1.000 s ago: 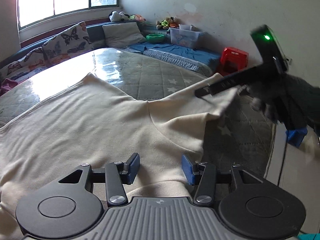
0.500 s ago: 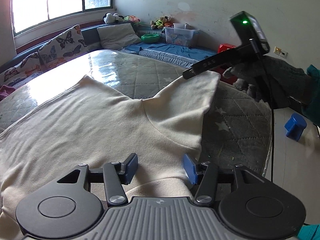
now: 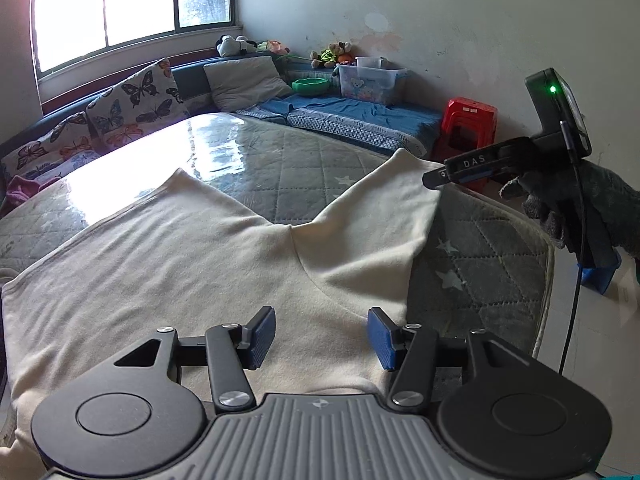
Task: Fold clothes
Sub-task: 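Fold the lifted side over the body with the left gripper and release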
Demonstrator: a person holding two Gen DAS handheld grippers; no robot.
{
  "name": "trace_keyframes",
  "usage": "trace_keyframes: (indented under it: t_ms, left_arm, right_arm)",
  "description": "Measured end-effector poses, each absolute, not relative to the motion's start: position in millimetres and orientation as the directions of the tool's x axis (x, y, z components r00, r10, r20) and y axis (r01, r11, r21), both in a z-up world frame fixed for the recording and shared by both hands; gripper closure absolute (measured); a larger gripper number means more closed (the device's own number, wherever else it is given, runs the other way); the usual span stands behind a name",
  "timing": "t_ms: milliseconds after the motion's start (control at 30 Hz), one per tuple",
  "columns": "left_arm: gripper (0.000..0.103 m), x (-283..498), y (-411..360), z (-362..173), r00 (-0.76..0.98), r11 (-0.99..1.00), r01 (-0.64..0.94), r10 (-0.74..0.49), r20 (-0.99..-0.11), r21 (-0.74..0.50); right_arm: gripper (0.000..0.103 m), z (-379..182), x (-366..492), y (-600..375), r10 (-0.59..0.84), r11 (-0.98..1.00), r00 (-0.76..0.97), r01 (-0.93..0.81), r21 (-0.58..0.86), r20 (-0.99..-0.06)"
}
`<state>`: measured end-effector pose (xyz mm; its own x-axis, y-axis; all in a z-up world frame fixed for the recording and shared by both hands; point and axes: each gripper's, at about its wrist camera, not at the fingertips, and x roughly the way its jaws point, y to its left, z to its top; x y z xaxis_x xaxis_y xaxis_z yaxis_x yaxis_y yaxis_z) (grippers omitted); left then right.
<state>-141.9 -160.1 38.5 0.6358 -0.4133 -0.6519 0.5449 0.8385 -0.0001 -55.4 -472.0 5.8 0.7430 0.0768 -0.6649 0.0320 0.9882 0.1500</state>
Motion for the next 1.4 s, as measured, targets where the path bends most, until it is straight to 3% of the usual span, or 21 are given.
trace_keyframes:
  t_ms: [167,300,400,600,833,1033,1400]
  left_arm:
    - [0.048,-139,-166,38,0.637,0.834,0.551,-0.413,-0.651,0.010]
    - [0.048,-137,-171,38,0.639,0.831,0.556,-0.413,-0.650,0.019]
    - [0.048,-134,-178,39,0.635,0.820,0.572,-0.423,-0.646,0.025]
    - [0.048,-128,-197,37,0.611,0.785,0.619,-0.461,-0.644,0.025]
    - [0.047,-120,-218,21,0.544,0.746,0.666,-0.515,-0.662,-0.033]
    - [0.047,-122,-202,30,0.557,0.758,0.649,-0.539,-0.632,-0.074]
    - [0.041,-145,-86,57,0.748,0.924,0.373,-0.351,-0.564,-0.081]
  right_arm:
    - [0.057,6,-52,-478,0.084,0.982,0.754,0.049,0.184,-0.651]
    - [0.089,10,-51,-481,0.080,0.979,0.767,0.058,0.193,-0.636]
    - [0.096,16,-50,-482,0.060,0.983,0.785,0.061,0.174,-0.617]
    - [0.097,36,-50,-477,0.063,0.986,0.831,0.035,0.166,-0.552]
    - [0.097,31,-46,-476,0.067,0.983,0.823,0.041,0.178,-0.564]
    - [0.097,59,-52,-469,0.122,0.978,0.853,-0.017,0.206,-0.508]
    - [0.097,122,-76,-399,0.333,0.941,0.861,-0.282,0.184,-0.385]
